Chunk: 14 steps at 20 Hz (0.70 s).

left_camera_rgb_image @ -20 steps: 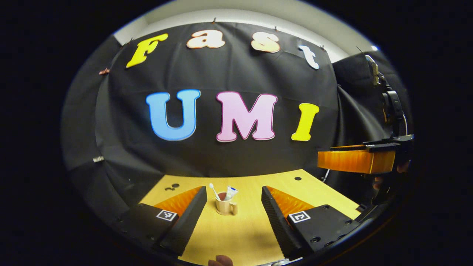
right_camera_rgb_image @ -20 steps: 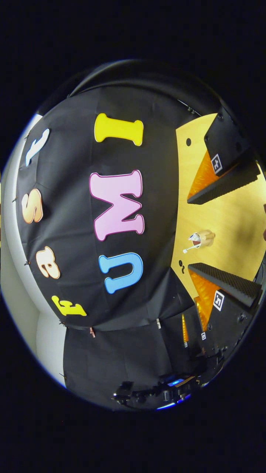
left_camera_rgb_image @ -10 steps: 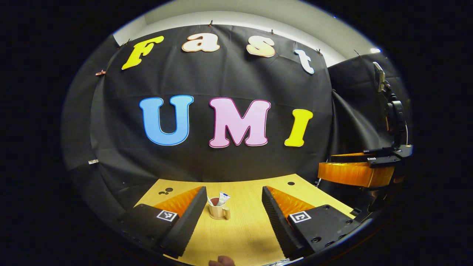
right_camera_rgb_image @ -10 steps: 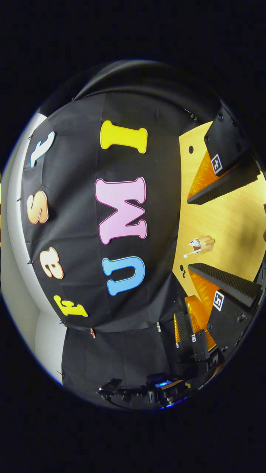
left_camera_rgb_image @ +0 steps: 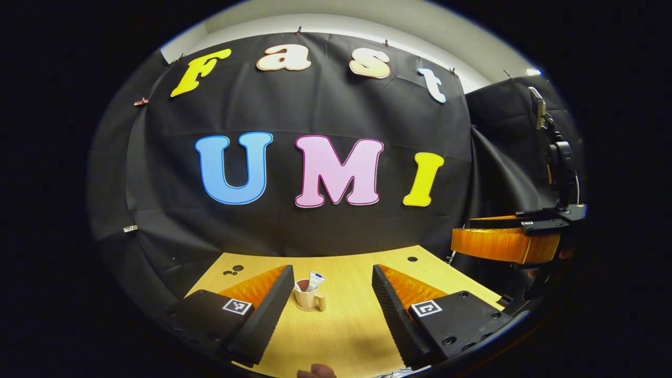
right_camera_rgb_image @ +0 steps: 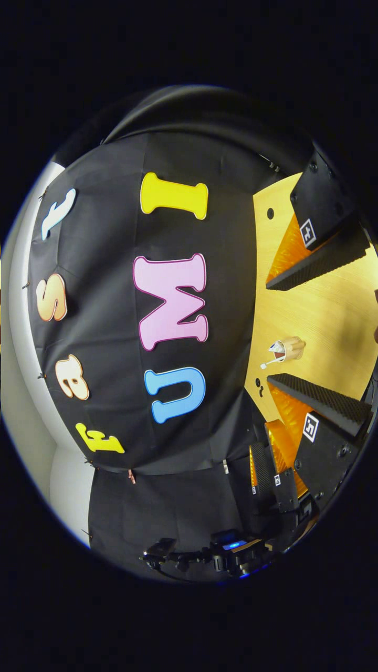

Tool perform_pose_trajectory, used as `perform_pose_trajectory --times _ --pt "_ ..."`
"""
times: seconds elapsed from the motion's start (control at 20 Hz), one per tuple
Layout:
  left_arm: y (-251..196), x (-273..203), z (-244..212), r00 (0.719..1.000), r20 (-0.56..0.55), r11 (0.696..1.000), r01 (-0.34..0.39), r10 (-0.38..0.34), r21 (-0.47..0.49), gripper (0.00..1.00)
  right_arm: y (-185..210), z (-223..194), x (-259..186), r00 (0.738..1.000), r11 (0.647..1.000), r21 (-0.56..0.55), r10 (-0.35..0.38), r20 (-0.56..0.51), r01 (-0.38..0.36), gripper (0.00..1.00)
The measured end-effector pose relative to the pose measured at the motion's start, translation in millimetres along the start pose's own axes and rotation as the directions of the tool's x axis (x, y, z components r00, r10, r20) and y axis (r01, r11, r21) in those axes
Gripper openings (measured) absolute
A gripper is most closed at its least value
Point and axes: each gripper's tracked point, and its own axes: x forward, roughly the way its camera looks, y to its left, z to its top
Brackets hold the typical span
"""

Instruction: Put the toothbrush and toothpaste on the desktop into the cup, then pick up the cup and place it on the coaster on the desktop.

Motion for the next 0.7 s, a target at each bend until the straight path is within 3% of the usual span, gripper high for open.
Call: perform_pose_trajectory --times 0.7 --pt "0.6 1.8 2.3 1.000 0.001 1.000 0.004 -0.004 0.006 0.94 0.4 -6.0 2.7 1.000 1.000 -0.020 -0.002 -0.023 0.002 0.98"
